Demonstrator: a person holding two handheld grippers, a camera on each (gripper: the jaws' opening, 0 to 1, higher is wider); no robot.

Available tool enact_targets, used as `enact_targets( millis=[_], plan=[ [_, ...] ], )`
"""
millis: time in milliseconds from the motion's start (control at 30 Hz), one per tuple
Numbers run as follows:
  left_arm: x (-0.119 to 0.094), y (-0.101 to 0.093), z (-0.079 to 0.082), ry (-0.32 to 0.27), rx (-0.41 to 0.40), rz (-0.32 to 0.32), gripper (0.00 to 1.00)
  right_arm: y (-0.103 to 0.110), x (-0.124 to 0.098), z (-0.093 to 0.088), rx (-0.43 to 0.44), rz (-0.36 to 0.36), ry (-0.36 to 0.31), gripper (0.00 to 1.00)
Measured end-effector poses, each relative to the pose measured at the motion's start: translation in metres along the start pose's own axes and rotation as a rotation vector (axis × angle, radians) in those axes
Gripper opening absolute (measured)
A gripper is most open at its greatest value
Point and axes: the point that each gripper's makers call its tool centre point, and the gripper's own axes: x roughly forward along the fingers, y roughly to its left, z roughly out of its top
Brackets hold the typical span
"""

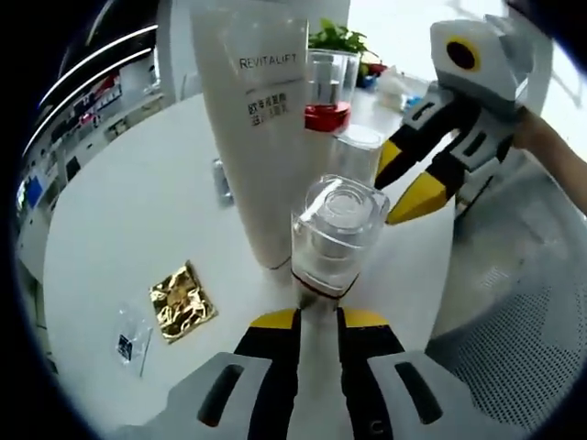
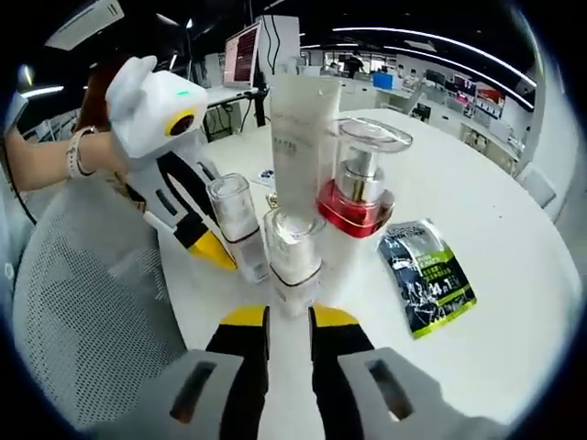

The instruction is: Arrange the skincare products in the storage area until every visible bottle or jar stands upright without overlapping.

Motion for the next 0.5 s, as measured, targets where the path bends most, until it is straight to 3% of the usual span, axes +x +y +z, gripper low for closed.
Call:
enact_targets(
  millis=[500],
  plan=[
    [0.010, -0.001, 0.013, -0.032, -0.052, 0.002, 0.10, -0.003, 0.015, -0.003, 0.028, 0.016, 0.022, 0.16]
  ],
)
